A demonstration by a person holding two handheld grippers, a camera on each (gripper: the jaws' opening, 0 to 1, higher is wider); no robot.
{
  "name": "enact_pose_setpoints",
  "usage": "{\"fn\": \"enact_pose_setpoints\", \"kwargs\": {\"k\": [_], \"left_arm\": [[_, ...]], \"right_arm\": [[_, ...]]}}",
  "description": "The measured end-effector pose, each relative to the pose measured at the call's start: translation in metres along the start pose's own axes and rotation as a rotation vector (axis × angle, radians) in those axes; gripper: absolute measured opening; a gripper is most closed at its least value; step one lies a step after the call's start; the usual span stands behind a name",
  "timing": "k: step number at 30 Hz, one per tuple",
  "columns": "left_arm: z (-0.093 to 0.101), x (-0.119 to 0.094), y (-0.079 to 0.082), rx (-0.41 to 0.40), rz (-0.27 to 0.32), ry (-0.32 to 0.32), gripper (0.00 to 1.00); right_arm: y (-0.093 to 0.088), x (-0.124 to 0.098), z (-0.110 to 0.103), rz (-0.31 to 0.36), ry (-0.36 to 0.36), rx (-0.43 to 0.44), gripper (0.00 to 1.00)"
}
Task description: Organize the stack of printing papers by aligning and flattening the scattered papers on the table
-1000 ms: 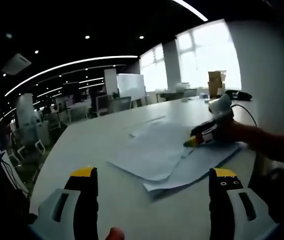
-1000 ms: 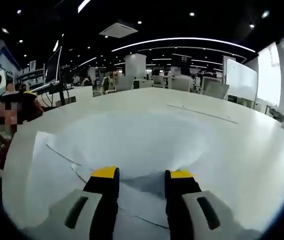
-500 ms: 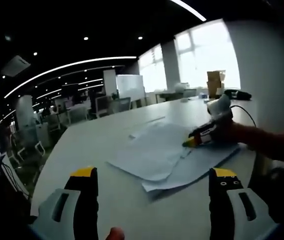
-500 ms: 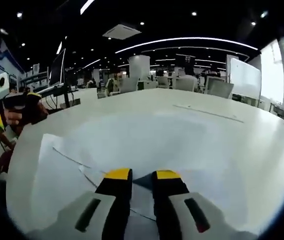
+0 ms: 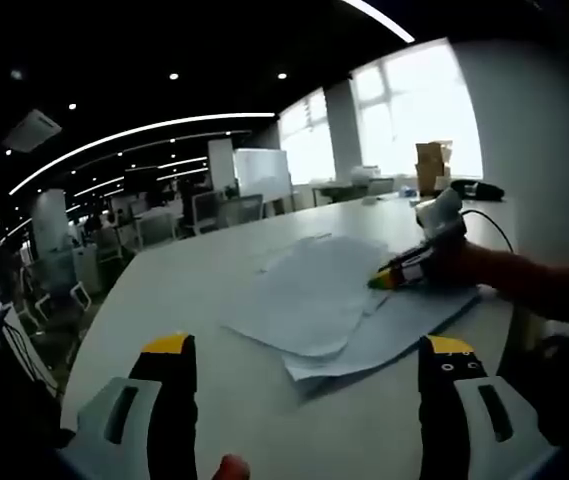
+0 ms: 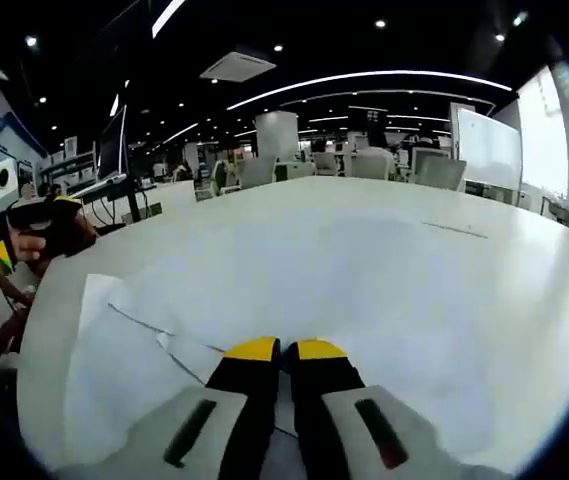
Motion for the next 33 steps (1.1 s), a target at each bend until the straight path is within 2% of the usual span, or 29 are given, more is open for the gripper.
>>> {"fn": "enact_pose_setpoints", "kwargs": {"k": [9,16,18,20,29,33], "left_arm": [[0.0,-0.002,0.0,0.003,-0.001,0.008,0.94],[0.001,-0.002,0.003,0.006,0.002,0.012,0.94],[0.003,-0.002,0.005,0.006,0.004,0.01,0.94],[0.005,-0.002,0.005,0.011,0.005,0.007,0.94],[0.004,-0.003,0.007,0.019,0.0,0.012,0.94],[0.004,-0.003,0.007,0.019,0.0,0.014,0.94]], "right_arm": [[0.002,-0.004,0.004,0.024,-0.004,0.028,0.0],[0.016,-0.012,0.004,0.179,0.071,0.115,0.0],[0.019,-0.016,0.004,0.199,0.073,0.111,0.0],[0.021,-0.022,-0.006,0.227,0.071,0.098,0.0],[0.038,-0.033,-0.005,0.356,0.077,0.05,0.0],[0.044,-0.037,-0.005,0.404,0.11,0.073,0.0]]}}
Point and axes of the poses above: the point that each gripper's makers call its tool centre point, and the gripper's own axes: x roughly forward along the fingers, z roughly to its right, y roughly out of its top, the point moved 8 cm from there along -x, roughly backward along the fingers, and after that the axes turned 7 degrees about -y, right-handed, at the moved point
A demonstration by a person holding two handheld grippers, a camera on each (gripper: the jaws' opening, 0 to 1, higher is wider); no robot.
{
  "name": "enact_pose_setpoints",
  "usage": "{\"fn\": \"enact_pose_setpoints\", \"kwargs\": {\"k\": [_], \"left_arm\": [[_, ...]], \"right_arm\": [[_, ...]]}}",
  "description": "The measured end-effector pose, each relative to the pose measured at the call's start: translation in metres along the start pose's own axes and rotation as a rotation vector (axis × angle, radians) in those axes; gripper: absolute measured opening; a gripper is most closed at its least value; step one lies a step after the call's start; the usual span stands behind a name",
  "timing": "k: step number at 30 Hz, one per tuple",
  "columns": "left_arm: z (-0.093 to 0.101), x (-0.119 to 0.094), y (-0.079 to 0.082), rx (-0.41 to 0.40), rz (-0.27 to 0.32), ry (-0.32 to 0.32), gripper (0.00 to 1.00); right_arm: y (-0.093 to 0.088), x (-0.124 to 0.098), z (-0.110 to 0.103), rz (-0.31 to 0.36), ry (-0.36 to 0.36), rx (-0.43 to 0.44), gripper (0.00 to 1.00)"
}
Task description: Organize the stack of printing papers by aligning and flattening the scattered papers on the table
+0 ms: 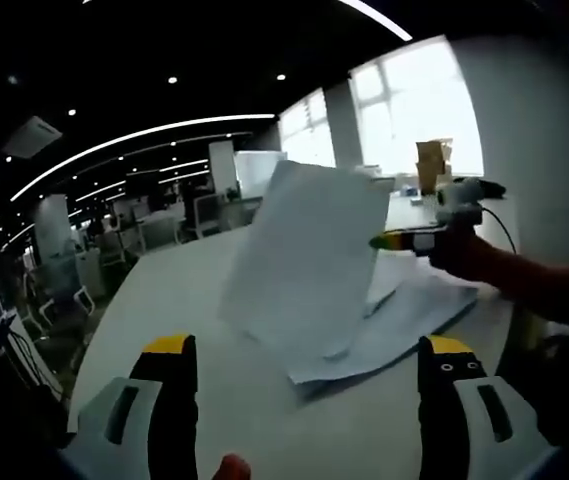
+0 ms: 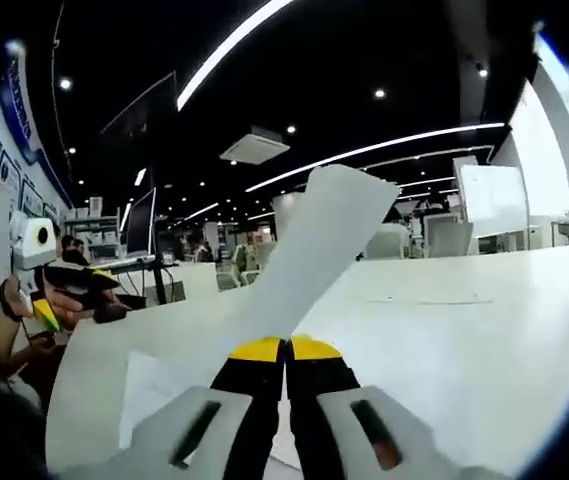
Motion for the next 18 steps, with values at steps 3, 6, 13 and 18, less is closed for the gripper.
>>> {"fn": "enact_pose_setpoints", "kwargs": {"k": [3,6,13,18], "left_arm": [[0.0,0.001,0.0,0.0,-0.003,-0.002,0.94],[0.001,0.002,-0.001,0.0,-0.006,-0.003,0.94],[0.001,0.003,0.001,0.006,-0.008,-0.005,0.94],[0.0,0.002,0.002,0.008,-0.007,-0.005,0.94]], "right_arm": [[0.002,0.0,0.0,0.02,0.006,0.006,0.0],[0.006,-0.002,0.0,0.052,0.012,0.01,0.0],[0.017,-0.008,-0.005,0.149,0.05,0.023,0.0],[0.02,-0.009,-0.006,0.169,0.055,0.024,0.0]]}}
Point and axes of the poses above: the point that each gripper's makers call its tool centre point, and the gripper's own axes: x roughly forward along the fingers, z roughly to its right, y roughly out of its top, the point moved 8 cm from there along -x, roughly backward along the fingers, and after that the axes turned 7 degrees about -y, right-handed, at the moved point
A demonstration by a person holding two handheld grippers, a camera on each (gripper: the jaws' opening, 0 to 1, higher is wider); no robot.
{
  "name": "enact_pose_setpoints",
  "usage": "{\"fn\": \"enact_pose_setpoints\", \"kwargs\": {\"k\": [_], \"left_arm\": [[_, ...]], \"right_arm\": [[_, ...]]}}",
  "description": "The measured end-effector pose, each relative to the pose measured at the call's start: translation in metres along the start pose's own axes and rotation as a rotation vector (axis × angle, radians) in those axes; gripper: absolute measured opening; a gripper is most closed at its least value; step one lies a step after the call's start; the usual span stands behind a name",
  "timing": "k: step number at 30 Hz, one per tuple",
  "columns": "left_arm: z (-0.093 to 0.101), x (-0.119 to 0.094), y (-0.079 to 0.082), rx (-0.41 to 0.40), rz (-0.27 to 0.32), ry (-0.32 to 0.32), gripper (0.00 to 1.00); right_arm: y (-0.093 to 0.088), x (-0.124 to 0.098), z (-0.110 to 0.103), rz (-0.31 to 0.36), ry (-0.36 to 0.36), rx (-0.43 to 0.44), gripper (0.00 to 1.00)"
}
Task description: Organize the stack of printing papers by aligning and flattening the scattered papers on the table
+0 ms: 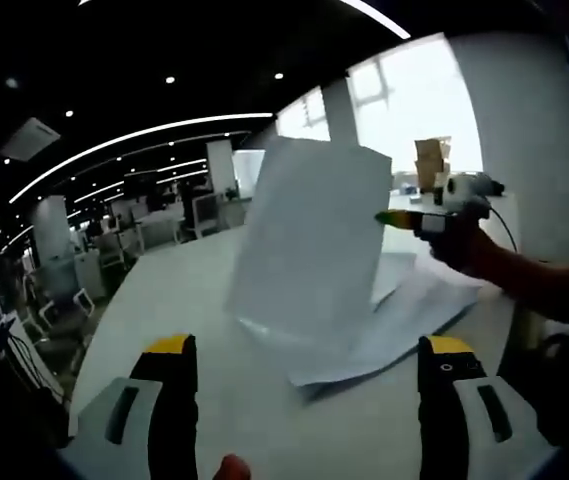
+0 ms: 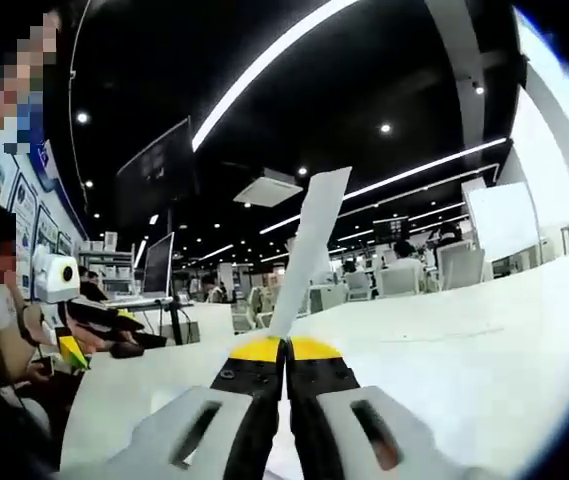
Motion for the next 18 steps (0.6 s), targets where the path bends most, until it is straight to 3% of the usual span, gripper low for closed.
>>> {"fn": "enact_pose_setpoints", "kwargs": {"k": [7,18], "left_arm": [[-0.001,0.0,0.0,-0.002,0.004,0.006,0.93],[0.001,0.001,0.0,-0.006,0.001,0.006,0.93]], "right_arm": [[0.011,-0.006,-0.005,0.092,0.129,0.13,0.0],[0.017,-0.01,-0.021,0.13,0.226,0.093,0.0]]}}
Point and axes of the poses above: the point that each gripper's makers call its tool centre point, and the gripper's own axes: x roughly forward along the fingers, z roughly to its right, y roughly out of its top, the point moved 8 cm from there along -x, roughly backward along the fingers, and after that the axes turned 7 degrees about -y, right-handed, at the moved point
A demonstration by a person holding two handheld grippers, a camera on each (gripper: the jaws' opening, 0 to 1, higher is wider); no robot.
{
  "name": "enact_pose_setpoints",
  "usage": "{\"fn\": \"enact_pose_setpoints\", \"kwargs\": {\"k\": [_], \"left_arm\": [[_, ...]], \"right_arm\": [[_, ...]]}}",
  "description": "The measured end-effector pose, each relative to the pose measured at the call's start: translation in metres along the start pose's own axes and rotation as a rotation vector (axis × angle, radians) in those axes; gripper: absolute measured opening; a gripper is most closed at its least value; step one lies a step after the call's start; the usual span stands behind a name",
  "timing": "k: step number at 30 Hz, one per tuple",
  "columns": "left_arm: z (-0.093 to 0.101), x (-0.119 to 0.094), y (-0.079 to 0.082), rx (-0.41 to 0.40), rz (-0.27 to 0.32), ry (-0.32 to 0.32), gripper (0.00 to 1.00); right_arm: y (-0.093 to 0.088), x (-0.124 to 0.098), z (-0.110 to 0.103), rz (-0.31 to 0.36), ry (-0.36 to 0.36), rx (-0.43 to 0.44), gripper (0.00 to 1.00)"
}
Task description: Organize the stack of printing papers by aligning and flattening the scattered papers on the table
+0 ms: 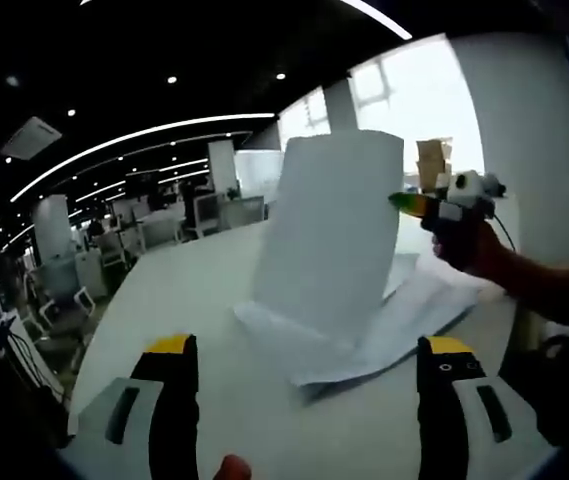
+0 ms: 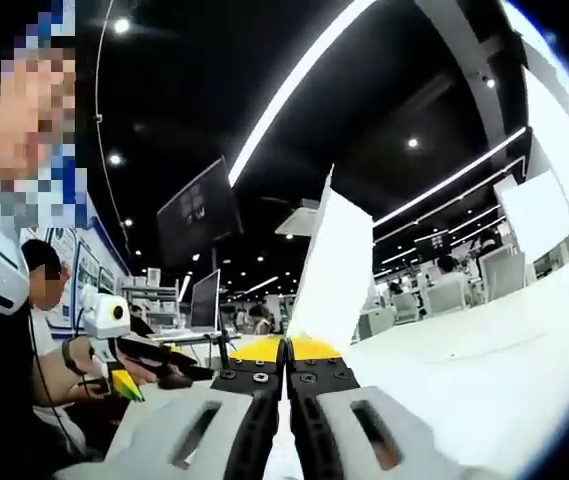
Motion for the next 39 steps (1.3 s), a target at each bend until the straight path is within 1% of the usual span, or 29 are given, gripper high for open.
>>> {"fn": "enact_pose_setpoints", "kwargs": {"k": [6,11,14,16,19,25,29,32,33,34,37,39], "left_arm": [[0.0,0.002,0.0,0.001,-0.005,-0.001,0.93],[0.0,0.0,0.003,0.005,-0.003,0.002,0.93],[-0.001,0.0,0.004,0.006,-0.004,0.007,0.93],[-0.001,-0.001,0.004,0.008,-0.003,0.008,0.93],[0.0,-0.001,0.005,0.01,0.002,0.006,0.93],[-0.001,-0.003,0.005,0.012,0.004,0.007,0.93],[-0.003,-0.006,0.007,0.013,0.008,0.011,0.93],[-0.004,-0.008,0.008,0.017,0.013,0.015,0.93],[-0.004,-0.008,0.008,0.017,0.016,0.016,0.93],[-0.004,-0.008,0.008,0.017,0.018,0.017,0.93],[-0.004,-0.008,0.008,0.017,0.019,0.017,0.93],[-0.004,-0.008,0.008,0.017,0.02,0.016,0.93]], "right_arm": [[0.001,0.002,-0.01,-0.002,0.068,-0.014,0.0],[0.005,0.002,-0.019,-0.011,0.142,-0.016,0.0],[0.009,0.003,-0.028,-0.028,0.195,-0.046,0.0],[0.011,0.003,-0.034,-0.036,0.213,-0.064,0.0],[0.015,0.004,-0.039,-0.031,0.241,-0.067,0.0],[0.022,0.005,-0.042,-0.026,0.245,-0.071,0.0],[0.031,0.005,-0.047,-0.018,0.252,-0.096,0.0],[0.035,0.006,-0.049,-0.024,0.247,-0.11,0.0],[0.036,0.007,-0.05,-0.055,0.229,-0.126,0.0],[0.037,0.009,-0.049,-0.069,0.213,-0.136,0.0],[0.038,0.01,-0.052,-0.1,0.193,-0.202,0.0],[0.038,0.01,-0.054,-0.107,0.189,-0.222,0.0]]}}
Point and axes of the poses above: the point that each gripper's makers call its tool centre point, and the gripper's own axes: x roughly forward along the fingers, z roughly to its right, y roughly out of its top, the point moved 8 cm from there along -x, roughly backward along the fingers, and after that the axes turned 7 degrees about -y, right-handed, at the moved point
